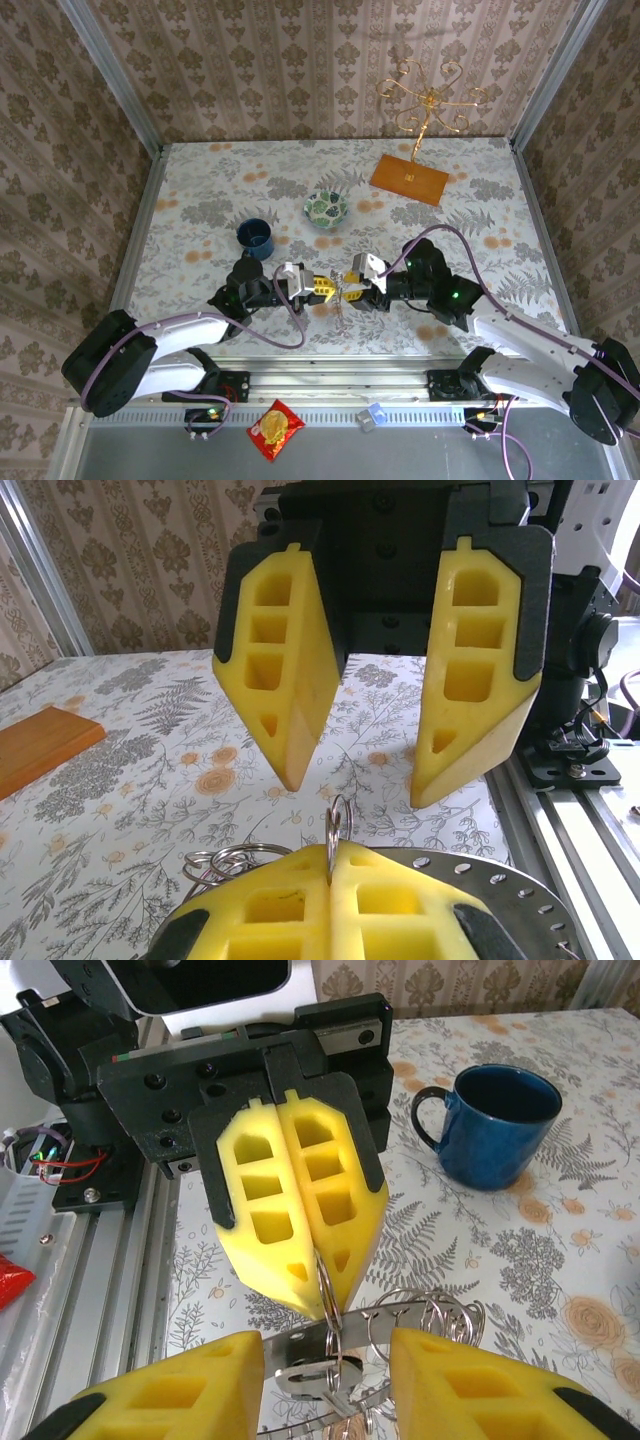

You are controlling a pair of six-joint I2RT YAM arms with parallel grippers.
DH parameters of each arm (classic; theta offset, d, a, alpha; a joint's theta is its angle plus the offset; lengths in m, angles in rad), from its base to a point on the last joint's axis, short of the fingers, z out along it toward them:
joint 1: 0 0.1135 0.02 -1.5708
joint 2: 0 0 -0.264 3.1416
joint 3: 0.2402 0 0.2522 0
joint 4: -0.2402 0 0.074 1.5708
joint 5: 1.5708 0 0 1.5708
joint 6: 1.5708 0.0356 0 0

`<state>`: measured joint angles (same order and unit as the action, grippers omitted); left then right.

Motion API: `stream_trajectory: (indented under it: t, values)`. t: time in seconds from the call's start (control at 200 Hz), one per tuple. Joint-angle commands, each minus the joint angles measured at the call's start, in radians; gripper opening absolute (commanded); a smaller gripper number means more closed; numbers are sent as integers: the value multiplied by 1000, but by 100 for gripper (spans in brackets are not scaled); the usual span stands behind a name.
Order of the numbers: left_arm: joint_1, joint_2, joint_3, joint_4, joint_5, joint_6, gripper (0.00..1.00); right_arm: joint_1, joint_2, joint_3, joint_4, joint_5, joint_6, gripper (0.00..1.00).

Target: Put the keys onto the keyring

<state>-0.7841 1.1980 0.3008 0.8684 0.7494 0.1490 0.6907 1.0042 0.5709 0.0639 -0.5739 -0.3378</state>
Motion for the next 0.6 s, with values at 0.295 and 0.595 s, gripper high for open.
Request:
stream_trajectory:
  t: [0.295,0.595]
  values:
    - [5,-3,5,64,62,-32,0,-3,62,46,43,-24,-50,34]
    - [5,6,9,88,89,-52,0,-4,89,66,48,-62,-63,23]
